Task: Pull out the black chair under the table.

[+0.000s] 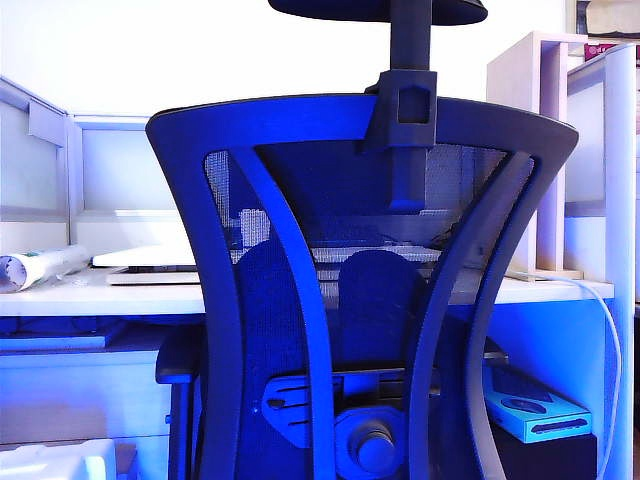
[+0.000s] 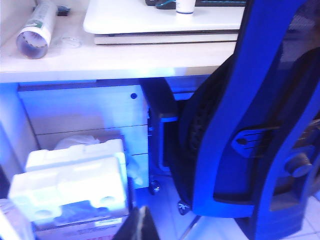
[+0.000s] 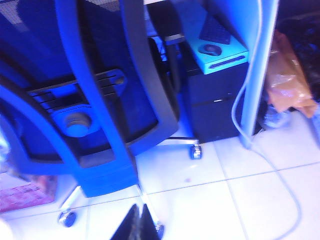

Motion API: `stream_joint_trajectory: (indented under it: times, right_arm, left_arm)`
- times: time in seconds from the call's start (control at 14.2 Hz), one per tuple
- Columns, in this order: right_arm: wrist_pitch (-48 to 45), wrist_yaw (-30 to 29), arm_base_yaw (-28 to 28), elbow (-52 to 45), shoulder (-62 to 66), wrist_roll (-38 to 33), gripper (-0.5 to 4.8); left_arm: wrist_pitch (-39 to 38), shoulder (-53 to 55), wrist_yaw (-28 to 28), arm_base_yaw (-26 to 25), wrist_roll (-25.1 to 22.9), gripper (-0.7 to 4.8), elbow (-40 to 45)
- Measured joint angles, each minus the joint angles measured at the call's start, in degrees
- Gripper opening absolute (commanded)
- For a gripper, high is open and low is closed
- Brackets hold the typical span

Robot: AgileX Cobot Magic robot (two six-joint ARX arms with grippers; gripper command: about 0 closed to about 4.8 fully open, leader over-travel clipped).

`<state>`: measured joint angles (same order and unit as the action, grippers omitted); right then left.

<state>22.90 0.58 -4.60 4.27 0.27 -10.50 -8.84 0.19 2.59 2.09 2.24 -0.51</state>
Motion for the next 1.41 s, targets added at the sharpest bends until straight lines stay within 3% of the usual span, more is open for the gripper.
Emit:
stream_joint_trajectory:
  times: [0.14, 0.35, 0.56, 0.7, 0.84, 1.06, 1.41]
  right_arm:
    - [-0.5, -1.2, 0.0, -0.1, 0.0, 0.0, -0.01]
    - [-2.1, -3.4, 0.0, -0.3, 0.0, 0.0, 1.16]
    - [-4.5, -6.5, 0.0, -0.3, 0.0, -0.2, 1.18]
    - [-6.6, -8.0, 0.0, -0.3, 0.0, -1.5, 2.01]
    - [-10.0, -11.8, 0.0, -0.2, 0.0, -3.8, 2.28]
    - [-14.0, -13.5, 0.0, 2.1, 0.0, -6.2, 3.77]
    - [-17.9, -14.9, 0.0, 6.4, 0.0, -12.1, 4.37]
  left_arm:
    - [0.0, 0.0, 1.4, 0.0, 0.0, -0.05, 0.0]
    - [0.4, 0.0, 5.4, 0.0, 0.0, -0.05, 0.0]
    - [2.2, 0.0, 10.7, 0.0, 0.0, -0.05, 0.0]
    - [5.6, 0.0, 12.9, 0.0, 0.0, -0.05, 0.0]
    - [7.0, 0.0, 14.4, 0.0, 0.0, -0.05, 0.0]
    - [7.9, 0.0, 17.7, 0.0, 0.0, -0.05, 0.0]
    - [14.7, 0.0, 24.4, 0.0, 0.2, -0.05, 0.0]
